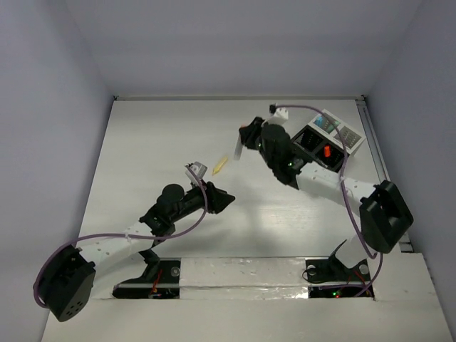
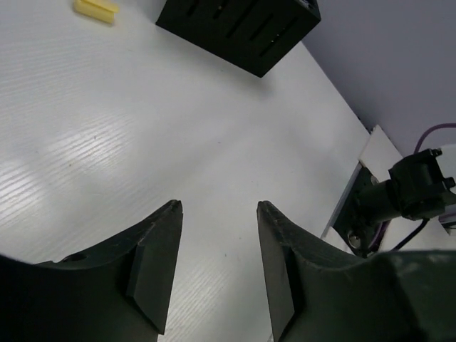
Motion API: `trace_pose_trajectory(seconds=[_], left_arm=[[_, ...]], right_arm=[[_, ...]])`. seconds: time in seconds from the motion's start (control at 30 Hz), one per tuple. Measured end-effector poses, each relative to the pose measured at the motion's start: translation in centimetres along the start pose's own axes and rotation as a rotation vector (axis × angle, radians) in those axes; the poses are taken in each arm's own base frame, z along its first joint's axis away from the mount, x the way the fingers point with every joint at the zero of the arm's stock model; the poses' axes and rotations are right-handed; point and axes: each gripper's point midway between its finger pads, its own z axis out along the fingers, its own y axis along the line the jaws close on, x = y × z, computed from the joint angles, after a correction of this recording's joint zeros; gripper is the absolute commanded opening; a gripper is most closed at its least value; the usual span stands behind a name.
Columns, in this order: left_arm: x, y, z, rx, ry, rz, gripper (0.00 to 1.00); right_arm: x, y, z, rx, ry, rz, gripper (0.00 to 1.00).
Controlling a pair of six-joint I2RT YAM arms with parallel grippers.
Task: Sort the stationery into containers
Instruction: Place the pen in the storage box.
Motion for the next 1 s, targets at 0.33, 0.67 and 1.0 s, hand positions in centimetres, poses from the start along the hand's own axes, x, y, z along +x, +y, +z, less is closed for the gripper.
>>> trace_pose_trajectory(seconds=[0.33,0.67,1.0], left_arm=[[1.3,-0.5,-1.6,0.052,-0.013,0.013,0.66],[-0.6,-1.4,-2.7,0.071,-0.095,0.036,0.72],[-3.2,-1.1,-4.5,0.006,-0.227,0.046,0.8]], right_arm=[[-16.2,-15.3,4.3,0.353,-0.292,-0.028,0.0],[-24.9,-26.2,0.3,0.695,-0.448,-0.264,0.0],[-22.2,-30.4,2.7,0.823,-0.338,-0.478,0.0]])
